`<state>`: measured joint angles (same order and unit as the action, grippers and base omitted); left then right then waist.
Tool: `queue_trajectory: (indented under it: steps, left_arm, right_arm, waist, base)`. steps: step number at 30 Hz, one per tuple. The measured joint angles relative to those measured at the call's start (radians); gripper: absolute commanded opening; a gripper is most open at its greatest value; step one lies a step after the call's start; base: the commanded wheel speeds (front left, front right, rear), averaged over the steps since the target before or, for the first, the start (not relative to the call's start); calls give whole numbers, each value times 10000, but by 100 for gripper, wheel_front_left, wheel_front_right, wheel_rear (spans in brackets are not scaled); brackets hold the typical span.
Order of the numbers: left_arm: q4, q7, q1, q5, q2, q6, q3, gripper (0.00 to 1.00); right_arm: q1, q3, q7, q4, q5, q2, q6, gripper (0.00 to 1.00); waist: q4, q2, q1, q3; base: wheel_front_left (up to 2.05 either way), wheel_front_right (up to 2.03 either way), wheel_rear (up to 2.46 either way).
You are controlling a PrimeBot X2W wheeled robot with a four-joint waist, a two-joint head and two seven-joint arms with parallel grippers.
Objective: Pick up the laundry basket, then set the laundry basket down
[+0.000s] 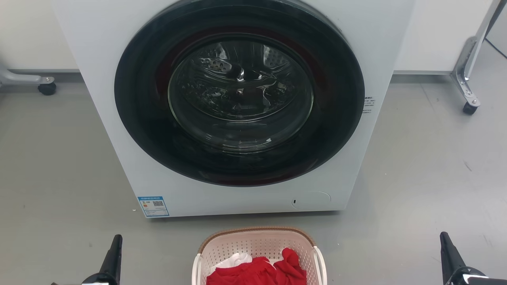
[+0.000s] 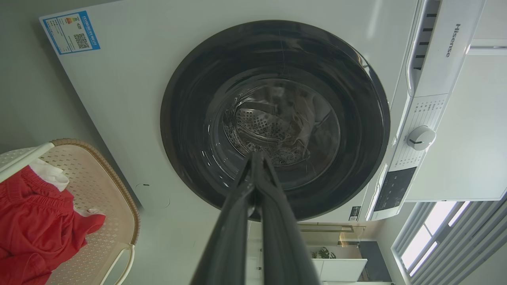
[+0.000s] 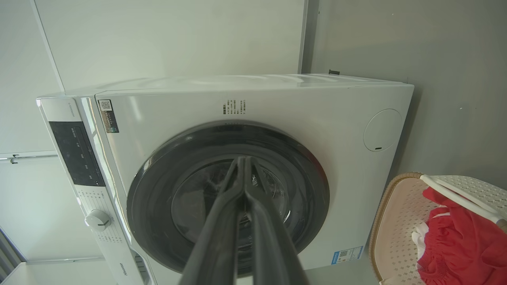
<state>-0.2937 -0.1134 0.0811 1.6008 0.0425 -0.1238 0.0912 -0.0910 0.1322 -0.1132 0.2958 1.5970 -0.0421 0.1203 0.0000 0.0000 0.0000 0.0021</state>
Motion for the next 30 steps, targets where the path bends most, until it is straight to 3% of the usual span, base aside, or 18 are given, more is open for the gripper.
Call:
queue_trajectory:
  steps: [6,7,24,30]
  left_arm:
    - [0,0,0,0,0,0,0,0]
    - [-44,0,-27,-2,-6,4,-10,100]
    - [-437,376,-571,-115,-130,19,-539,100]
    - [-309,608,-571,-646,-128,159,-663,100]
  right_arm:
    - [0,0,0,0,0,0,0,0]
    - [19,-12,0,52,-4,12,-2,100]
    - [520,-583,387,533,-54,209,-58,100]
    - [519,-719,619,510,-426,205,-123,100]
  waist:
    - [0,0,0,0]
    - [0,0,0,0]
    - [9,0,0,-32]
    - [16,0,0,-48]
  base:
    - [0,0,0]
    - [0,0,0]
    - [0,0,0]
    - [0,0,0]
